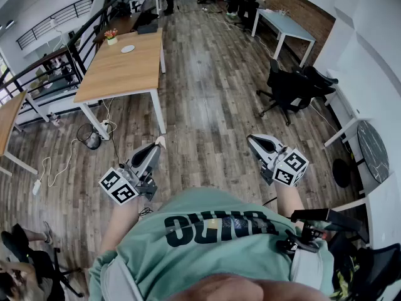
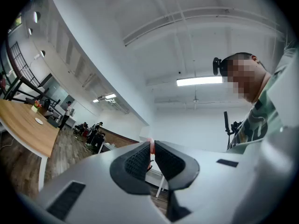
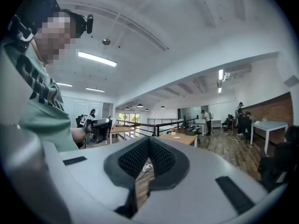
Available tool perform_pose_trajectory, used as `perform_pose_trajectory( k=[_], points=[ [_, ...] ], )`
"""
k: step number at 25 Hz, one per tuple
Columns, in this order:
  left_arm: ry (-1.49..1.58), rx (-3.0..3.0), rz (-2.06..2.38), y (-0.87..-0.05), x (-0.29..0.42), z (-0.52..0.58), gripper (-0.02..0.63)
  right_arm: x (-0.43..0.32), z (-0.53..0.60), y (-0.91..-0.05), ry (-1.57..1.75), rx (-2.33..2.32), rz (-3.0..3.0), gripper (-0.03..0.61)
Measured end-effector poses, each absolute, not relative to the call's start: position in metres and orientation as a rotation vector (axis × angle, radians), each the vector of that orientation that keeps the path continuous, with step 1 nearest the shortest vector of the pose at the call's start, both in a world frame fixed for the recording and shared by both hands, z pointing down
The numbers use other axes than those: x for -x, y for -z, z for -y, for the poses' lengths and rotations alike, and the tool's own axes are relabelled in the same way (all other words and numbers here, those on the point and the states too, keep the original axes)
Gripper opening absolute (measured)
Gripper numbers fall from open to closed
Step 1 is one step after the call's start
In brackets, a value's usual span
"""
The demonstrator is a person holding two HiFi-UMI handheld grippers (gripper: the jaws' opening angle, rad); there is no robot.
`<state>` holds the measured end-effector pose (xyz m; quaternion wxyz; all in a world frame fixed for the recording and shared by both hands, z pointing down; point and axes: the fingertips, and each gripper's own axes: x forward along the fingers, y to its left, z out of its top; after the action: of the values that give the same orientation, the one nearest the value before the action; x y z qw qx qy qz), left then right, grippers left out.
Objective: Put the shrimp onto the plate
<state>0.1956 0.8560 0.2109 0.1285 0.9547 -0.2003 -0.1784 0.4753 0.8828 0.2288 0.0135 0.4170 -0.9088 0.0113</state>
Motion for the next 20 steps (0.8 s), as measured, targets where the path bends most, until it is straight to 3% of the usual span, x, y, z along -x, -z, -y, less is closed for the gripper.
perform_pose_trajectory(
  k=[20],
  points=[
    [0.491,-2.783,0.537,-0.206,-0.222,-0.844,0.031,-0.503,-0.874,-0.23,-0.128,-1.346,2.911,0.008]
  ],
)
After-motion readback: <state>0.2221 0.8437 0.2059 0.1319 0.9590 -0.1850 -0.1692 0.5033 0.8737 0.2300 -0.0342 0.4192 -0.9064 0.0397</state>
